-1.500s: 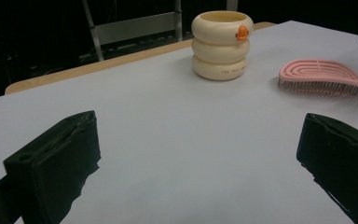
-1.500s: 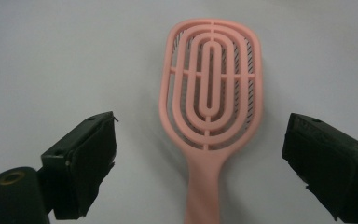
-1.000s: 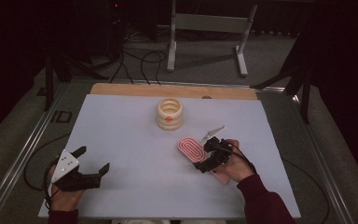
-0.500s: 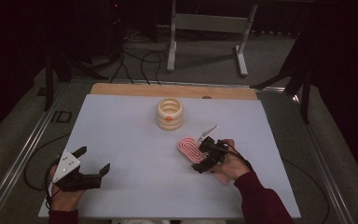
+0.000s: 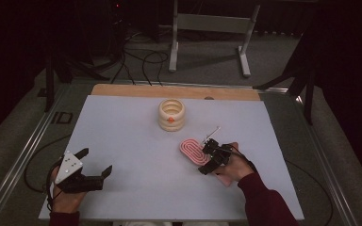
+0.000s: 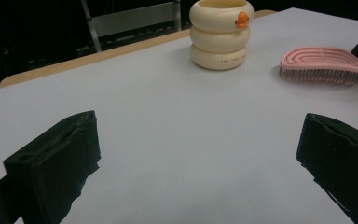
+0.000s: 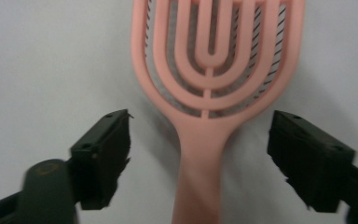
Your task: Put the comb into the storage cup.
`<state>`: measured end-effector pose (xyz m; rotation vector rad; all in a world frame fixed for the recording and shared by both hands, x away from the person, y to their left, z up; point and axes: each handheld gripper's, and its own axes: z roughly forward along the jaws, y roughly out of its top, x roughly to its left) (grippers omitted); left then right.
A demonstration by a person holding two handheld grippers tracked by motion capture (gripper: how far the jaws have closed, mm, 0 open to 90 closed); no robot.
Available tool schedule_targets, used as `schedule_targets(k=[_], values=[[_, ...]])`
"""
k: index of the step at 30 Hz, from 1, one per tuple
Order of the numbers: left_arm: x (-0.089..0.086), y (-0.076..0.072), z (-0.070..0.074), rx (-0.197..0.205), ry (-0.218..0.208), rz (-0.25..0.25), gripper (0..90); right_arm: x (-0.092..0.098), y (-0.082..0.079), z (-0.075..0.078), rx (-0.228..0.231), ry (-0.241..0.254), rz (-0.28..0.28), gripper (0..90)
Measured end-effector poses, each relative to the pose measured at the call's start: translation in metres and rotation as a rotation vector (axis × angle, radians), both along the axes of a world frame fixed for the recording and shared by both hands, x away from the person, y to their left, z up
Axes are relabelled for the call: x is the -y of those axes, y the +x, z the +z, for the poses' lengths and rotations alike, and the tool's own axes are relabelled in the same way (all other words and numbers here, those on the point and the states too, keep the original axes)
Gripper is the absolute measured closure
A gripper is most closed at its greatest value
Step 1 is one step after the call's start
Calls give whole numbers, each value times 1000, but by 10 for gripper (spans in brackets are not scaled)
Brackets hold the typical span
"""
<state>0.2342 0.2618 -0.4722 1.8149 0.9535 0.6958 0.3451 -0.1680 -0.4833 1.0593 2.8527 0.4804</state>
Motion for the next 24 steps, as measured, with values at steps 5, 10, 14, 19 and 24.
schedule_targets(k=[5,10,14,19,24], values=[[1,0,0,-2,4,1,0,-1,-1,-2,-38,-6,-1,349],[1,0,-1,-5,4,0,0,1,1,-4,-54,-16,-5,469],[1,0,-1,-7,7,1,0,1,1,-5,-66,-19,-5,509],[1,0,-1,-9,11,2,0,1,1,-7,-74,-25,-2,574],[2,1,-2,-11,12,2,0,2,2,-8,-78,-29,-9,608]])
